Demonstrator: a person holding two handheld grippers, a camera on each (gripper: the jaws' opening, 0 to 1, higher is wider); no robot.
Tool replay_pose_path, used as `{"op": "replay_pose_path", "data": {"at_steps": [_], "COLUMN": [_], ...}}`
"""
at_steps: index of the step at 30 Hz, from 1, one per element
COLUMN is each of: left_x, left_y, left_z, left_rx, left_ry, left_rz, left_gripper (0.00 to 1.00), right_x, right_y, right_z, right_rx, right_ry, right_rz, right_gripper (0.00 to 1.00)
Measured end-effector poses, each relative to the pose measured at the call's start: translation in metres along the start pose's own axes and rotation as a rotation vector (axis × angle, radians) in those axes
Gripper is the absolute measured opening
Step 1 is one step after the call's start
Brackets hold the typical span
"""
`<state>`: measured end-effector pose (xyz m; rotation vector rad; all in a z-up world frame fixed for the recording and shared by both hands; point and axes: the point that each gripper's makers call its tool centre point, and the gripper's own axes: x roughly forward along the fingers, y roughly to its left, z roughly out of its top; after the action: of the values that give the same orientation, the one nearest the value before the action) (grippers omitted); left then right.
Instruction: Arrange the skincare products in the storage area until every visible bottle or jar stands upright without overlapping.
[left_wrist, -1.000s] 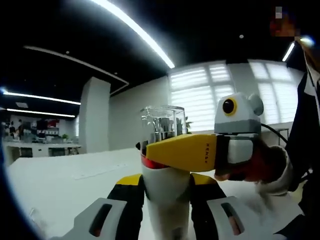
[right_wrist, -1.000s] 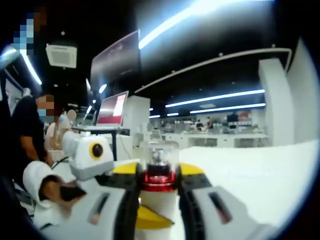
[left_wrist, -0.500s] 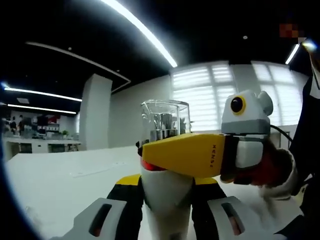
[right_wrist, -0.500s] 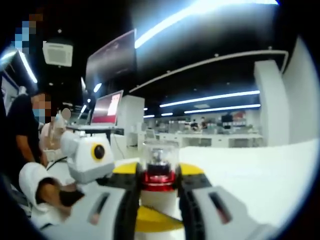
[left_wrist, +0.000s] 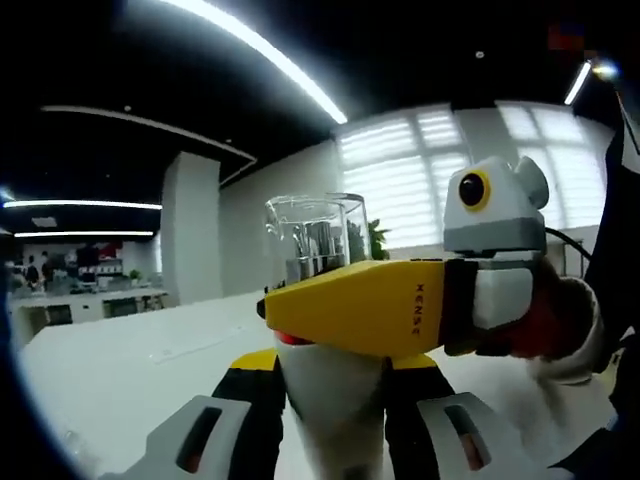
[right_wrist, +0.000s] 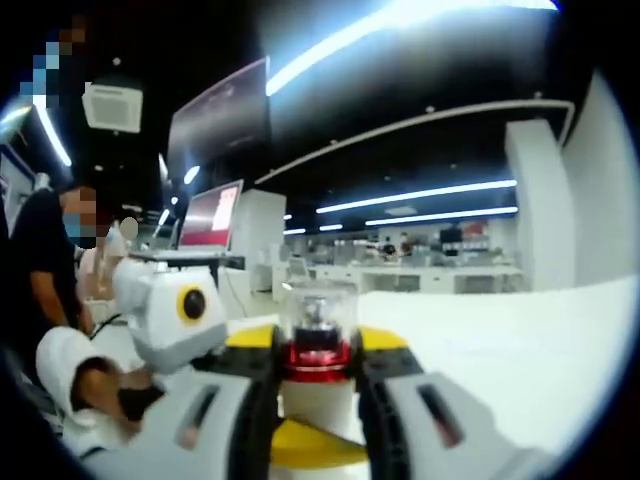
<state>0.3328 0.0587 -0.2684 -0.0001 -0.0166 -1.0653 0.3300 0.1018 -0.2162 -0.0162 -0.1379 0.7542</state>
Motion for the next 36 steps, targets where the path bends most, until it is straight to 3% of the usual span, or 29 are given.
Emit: {"op": "replay_pose_path", "data": {"at_steps": [2,12,27,36], "left_x": [0.002,0.004,0.002,0.000], "left_y": [-0.001,-0.001,-0.011,-0.019], "left_z": [0.002,0.002,0.001,0.001], "left_rx": [-0.090,-0.053,-0.047,-0.060], "left_ry": [-0.021,-0.009,0.012,0.014], "left_rz": [-0.032,-0.048,-0.104,-0.131], "left_gripper": [0.36,0.36,0.36,0.36], "right_x": [0.000,-0.001,-0.005,-0.006], "right_y": [-0.001,-0.003,0.008,0.011], "right_z": [0.000,0.001,0.002,0.002], "right_rx": [-0.003,-0.016,-0.031,0.035], "right_ry": [-0.001,-0.005,-0.003,-0.005], "right_rz": [-0.003,0.018,0.142,0.198], "right_gripper": [0.28,0.28,0.30,0.31]}}
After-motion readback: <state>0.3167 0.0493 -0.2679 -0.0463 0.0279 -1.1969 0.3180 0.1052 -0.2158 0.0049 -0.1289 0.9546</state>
